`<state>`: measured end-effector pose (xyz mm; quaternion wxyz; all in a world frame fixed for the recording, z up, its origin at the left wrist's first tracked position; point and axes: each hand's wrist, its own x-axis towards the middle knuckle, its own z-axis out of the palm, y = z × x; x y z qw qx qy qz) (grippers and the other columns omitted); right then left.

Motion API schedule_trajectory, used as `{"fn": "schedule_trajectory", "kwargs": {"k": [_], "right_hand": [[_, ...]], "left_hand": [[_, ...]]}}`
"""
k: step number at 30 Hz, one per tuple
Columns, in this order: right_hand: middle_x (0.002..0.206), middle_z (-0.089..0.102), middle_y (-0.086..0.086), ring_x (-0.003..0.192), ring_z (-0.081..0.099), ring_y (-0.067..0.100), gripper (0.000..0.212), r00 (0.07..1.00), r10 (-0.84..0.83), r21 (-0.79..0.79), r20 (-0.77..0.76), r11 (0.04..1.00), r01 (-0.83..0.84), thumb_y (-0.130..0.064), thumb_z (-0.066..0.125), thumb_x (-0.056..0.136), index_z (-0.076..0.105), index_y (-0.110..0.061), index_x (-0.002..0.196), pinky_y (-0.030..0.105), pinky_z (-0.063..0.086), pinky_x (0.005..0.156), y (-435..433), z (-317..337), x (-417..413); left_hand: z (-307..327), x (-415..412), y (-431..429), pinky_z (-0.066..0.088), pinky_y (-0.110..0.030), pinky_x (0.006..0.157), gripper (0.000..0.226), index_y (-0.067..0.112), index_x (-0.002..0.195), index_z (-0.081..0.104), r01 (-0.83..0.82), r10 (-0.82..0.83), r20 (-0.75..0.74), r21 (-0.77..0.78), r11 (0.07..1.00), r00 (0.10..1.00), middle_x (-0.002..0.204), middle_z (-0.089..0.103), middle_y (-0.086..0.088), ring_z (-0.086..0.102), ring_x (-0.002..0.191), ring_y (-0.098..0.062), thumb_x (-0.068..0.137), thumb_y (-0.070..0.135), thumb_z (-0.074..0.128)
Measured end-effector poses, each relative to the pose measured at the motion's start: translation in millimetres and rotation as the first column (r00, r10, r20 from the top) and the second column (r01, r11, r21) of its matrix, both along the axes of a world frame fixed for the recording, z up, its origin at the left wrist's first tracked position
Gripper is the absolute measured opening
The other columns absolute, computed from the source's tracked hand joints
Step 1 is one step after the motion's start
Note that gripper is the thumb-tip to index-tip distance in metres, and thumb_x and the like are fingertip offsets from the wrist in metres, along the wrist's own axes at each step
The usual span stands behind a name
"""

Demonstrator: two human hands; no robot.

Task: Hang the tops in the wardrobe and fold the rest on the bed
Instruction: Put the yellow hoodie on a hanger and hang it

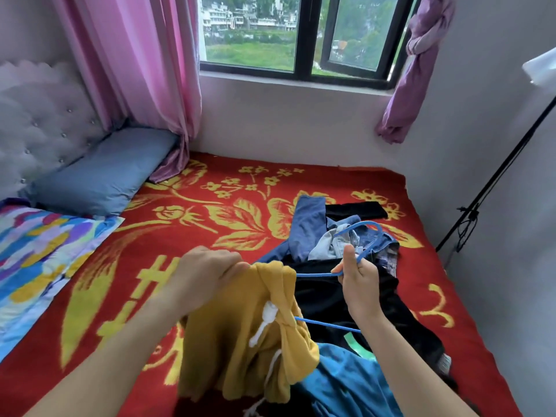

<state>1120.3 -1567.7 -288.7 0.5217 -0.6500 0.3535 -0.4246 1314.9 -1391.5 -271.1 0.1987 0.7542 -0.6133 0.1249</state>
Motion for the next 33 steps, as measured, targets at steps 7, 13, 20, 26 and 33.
{"fn": "schedule_trajectory", "kwargs": {"k": [7,13,20,26,33], "right_hand": [[0.029,0.036,-0.005,0.033,0.039,0.004,0.056,1.000,0.013,-0.015,-0.024,1.000,-0.013,-0.030,0.042,0.096,0.050,-0.011,0.044,0.011,0.031,0.044,-1,11,0],[0.035,0.044,-0.011,0.040,0.044,0.007,0.054,0.992,0.065,-0.203,-0.111,0.975,-0.086,-0.067,0.027,0.076,0.043,-0.027,0.043,0.031,0.034,0.053,41,16,24],[0.086,0.050,-0.022,0.087,0.049,0.005,0.047,0.951,0.155,-0.398,-0.269,0.881,-0.256,-0.070,0.026,0.082,0.054,-0.035,0.093,0.021,0.034,0.081,37,15,17],[0.088,0.047,-0.012,0.093,0.044,0.015,0.034,0.933,-0.361,-0.337,0.005,0.877,0.341,-0.039,0.038,0.085,0.053,-0.010,0.094,0.033,0.036,0.087,4,-5,-17],[0.078,0.070,-0.002,0.076,0.063,0.006,0.029,0.957,0.260,0.023,-0.131,0.965,-0.259,-0.006,0.043,0.067,0.067,-0.020,0.077,0.028,0.049,0.075,34,-44,4]], "left_hand": [[-6,-21,-13,0.026,-0.017,0.033,0.068,0.020,0.051,0.052,-0.120,0.162,0.181,-0.223,0.967,0.970,0.040,0.046,0.008,0.045,0.032,-0.010,0.100,0.049,0.015],[-11,-39,-17,0.026,-0.017,0.035,0.067,0.018,0.049,0.049,-0.146,0.164,0.064,-0.229,0.963,0.984,0.037,0.046,0.006,0.044,0.029,-0.012,0.102,0.045,0.015],[-9,-29,-5,0.009,-0.009,0.036,0.059,0.022,0.046,0.038,-0.275,0.271,-0.051,-0.145,0.950,0.961,0.034,0.033,0.009,0.032,0.025,-0.009,0.097,0.048,0.026],[-1,-1,18,0.021,-0.021,0.043,0.048,0.021,0.044,0.031,-0.426,0.308,-0.415,-0.230,0.875,0.856,0.038,0.031,0.005,0.031,0.036,-0.013,0.088,0.039,0.042],[23,-1,15,0.025,-0.039,0.046,0.066,-0.009,0.053,0.046,-0.471,0.210,-0.604,-0.312,0.825,0.768,0.050,0.046,-0.027,0.035,0.047,-0.023,0.086,0.047,0.040]]}}
